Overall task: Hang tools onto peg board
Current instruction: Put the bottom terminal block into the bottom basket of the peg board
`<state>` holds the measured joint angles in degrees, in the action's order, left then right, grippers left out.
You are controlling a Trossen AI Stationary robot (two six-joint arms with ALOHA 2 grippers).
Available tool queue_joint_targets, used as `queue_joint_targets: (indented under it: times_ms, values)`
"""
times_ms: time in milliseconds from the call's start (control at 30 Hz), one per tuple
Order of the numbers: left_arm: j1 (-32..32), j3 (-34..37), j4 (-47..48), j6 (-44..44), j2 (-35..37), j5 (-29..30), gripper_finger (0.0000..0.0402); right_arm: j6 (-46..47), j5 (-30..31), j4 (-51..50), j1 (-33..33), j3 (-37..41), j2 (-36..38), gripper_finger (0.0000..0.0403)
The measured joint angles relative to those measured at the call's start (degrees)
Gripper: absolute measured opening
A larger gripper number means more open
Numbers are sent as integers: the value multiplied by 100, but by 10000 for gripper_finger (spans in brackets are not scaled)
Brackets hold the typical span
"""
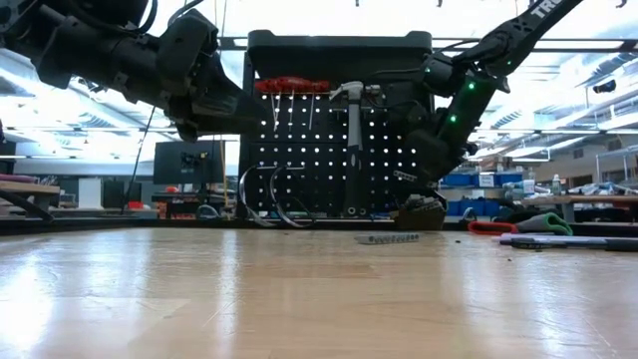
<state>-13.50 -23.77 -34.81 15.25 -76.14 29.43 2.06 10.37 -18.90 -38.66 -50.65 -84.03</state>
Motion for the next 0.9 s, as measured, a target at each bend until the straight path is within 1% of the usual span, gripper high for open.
queue_joint_targets:
  times_ms: [333,433,533,700,900]
  values:
    - [0,0,-2,0,0,-83,218,266,-216,-42,-18,0,0,277]
    - [0,0,-3,0,0,-83,218,506,-190,-52,-1,0,0,280]
    - [0,0,-2,0,0,-86,218,946,-192,-174,2,0,0,276]
    - [-11,0,-2,25,0,-183,218,1343,170,-152,158,0,5,270]
    - [-11,0,-2,200,0,-442,218,1683,241,-293,266,-4,45,283]
